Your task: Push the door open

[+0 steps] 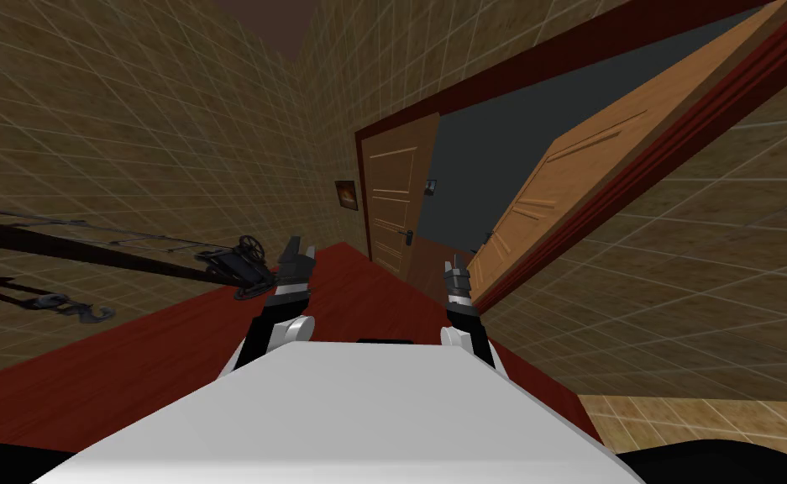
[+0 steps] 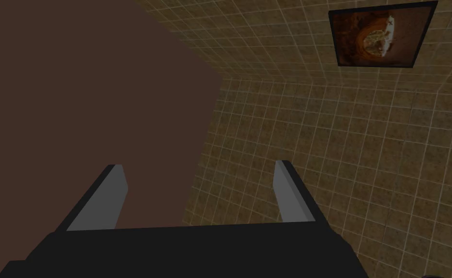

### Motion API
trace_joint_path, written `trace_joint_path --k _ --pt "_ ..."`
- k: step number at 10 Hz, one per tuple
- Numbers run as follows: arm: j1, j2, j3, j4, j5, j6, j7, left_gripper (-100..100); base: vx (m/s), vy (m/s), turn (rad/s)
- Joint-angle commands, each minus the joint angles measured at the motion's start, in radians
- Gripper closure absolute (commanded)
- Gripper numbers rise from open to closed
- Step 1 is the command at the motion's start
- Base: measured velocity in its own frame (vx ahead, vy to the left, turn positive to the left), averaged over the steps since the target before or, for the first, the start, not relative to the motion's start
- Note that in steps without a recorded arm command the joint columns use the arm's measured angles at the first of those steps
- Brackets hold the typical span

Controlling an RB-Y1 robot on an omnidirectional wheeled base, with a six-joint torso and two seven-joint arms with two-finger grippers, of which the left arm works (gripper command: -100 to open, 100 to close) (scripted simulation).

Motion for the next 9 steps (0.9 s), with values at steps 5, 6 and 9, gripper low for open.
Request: trace_joint_path --k 5,6,9 --pt "-0.068 0.029 -0.048 0.134 -0.004 0.014 0.025 -100 0.159 0.002 -0.101" --pt "-0.086 0.035 -0.061 0.168 -0.005 0.018 0.032 -100 0.185 -0.013 -0.137" --pt "-0.125 0.046 -0.089 0.246 -0.007 0.026 0.046 -100 0.158 0.013 -0.102"
